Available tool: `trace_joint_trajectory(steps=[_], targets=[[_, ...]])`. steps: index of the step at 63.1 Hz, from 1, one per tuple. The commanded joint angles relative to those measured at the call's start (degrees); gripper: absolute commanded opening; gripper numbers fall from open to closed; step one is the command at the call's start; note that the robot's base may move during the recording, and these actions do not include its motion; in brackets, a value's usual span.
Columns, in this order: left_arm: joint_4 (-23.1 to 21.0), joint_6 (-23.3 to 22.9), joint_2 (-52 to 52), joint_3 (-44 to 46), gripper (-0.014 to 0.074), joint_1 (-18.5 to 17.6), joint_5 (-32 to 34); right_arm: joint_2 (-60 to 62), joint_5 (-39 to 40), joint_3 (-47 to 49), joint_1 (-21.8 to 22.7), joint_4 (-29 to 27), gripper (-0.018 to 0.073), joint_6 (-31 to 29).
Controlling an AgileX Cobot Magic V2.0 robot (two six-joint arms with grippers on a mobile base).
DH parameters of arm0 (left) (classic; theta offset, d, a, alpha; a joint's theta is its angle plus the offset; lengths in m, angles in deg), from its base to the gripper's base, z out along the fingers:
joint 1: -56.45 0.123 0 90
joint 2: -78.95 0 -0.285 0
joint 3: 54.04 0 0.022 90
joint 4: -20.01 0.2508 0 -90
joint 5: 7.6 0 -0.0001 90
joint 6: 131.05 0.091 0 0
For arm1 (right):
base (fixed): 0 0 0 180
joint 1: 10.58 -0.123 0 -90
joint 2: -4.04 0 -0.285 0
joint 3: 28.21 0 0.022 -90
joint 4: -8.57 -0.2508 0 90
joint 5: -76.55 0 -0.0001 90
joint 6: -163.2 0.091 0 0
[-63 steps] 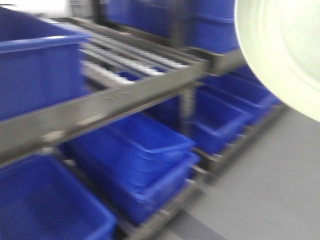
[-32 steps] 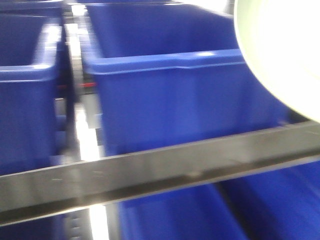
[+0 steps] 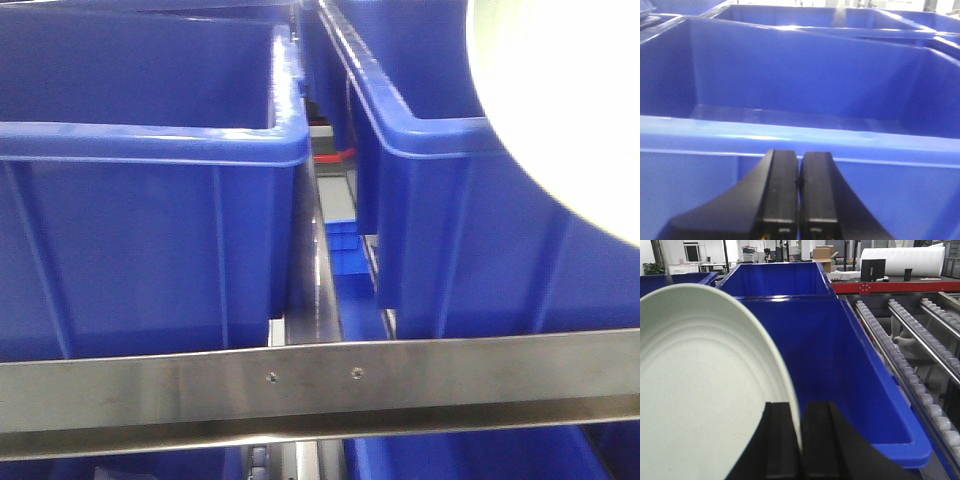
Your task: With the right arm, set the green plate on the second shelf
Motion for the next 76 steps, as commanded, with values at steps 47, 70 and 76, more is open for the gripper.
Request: trace_joint_trajectory(steps=[47, 70, 76], targets=[[-0.16, -0.25, 0.99, -2.34, 0.0131, -0.02, 4.70, -3.04, 25.87, 1.94, 0.20, -0.28, 0.0030, 0.33], [-0.16, -0.25, 0.99, -2.34, 0.0131, -0.02, 4.70, -34.82, 41.40, 10.37, 0.20, -0.33, 0.0034, 0.33], [-0.16, -0.25, 0.99, -2.34, 0.0131, -0.02, 4.70, -42.29, 42.96, 15.28, 0.20, -0.33, 0.0034, 0.33]])
